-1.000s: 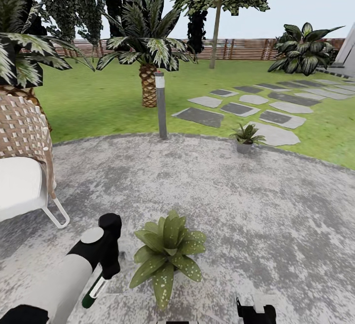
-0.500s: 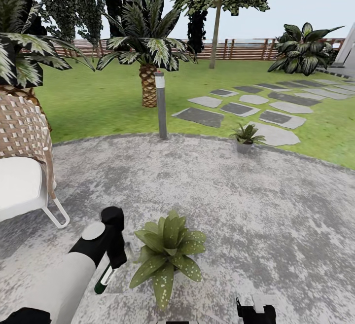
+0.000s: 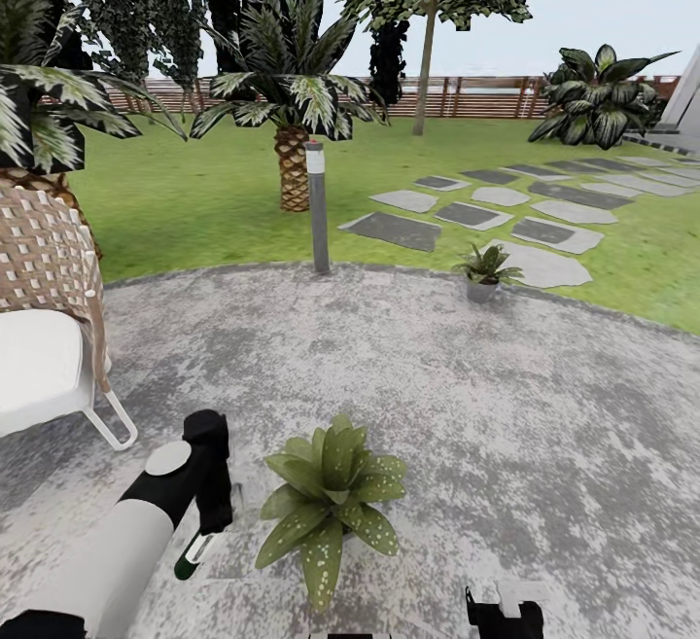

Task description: Pick up the pesticide atomizer in the garden and spray insectifuge to fully cover both potted plants in the garden.

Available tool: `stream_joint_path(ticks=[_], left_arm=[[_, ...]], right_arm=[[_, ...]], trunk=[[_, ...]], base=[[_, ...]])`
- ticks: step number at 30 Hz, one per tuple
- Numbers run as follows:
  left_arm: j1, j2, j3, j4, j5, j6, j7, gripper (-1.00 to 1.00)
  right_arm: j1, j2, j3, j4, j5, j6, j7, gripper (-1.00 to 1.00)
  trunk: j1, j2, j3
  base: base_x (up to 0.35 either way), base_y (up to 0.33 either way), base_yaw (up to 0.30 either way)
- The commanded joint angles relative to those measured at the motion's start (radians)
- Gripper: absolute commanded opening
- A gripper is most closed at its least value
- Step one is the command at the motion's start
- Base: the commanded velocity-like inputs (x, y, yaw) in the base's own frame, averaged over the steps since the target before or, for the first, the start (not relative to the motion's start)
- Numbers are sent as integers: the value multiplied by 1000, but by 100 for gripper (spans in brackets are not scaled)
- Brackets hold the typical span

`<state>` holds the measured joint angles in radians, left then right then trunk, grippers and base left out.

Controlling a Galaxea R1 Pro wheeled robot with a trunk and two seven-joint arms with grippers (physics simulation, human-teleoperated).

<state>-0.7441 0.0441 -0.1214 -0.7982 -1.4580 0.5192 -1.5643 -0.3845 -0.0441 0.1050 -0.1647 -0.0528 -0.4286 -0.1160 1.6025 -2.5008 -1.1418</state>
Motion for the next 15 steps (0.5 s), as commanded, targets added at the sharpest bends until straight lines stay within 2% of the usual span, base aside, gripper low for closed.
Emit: stream_joint_path(ticks=[1, 6, 7, 8, 9, 10, 12, 15], left_arm=[[0, 7, 1, -5, -6, 12, -7, -100], [-9, 13, 11, -17, -11, 5, -7, -100], [-9, 13, 10, -64, -15, 2, -7, -100], [-8, 13, 10, -120, -45, 4, -7, -100], [-7, 10, 10, -160, -88, 5, -7, -100], [-5, 5, 10, -183, -142, 4, -7, -100], [-4, -3, 14, -213, -222, 9, -7, -100], [-9, -2, 17, -218, -229, 11, -7, -100]], right_arm=[[0, 0, 9, 1, -5, -2, -5, 100], [0, -1, 9, 1, -5, -2, -5, 100], [0, -1, 9, 1, -5, -2, -5, 100], [0, -1, 9, 1, -5, -2, -5, 100], [0, -1, 9, 1, -5, -2, -5, 100], [0, -2, 9, 1, -5, -2, -5, 100], [0, -6, 9, 2, -5, -2, -5, 100], [0, -6, 9, 2, -5, -2, -5, 100]], trunk=[[0, 0, -1], [0, 0, -1], [0, 0, -1], [0, 0, -1], [0, 0, -1], [0, 0, -1], [0, 0, -1], [0, 0, -1]], base=[[0, 0, 0], [0, 0, 0], [0, 0, 0], [0, 0, 0], [0, 0, 0], [0, 0, 0], [0, 0, 0], [0, 20, 0]])
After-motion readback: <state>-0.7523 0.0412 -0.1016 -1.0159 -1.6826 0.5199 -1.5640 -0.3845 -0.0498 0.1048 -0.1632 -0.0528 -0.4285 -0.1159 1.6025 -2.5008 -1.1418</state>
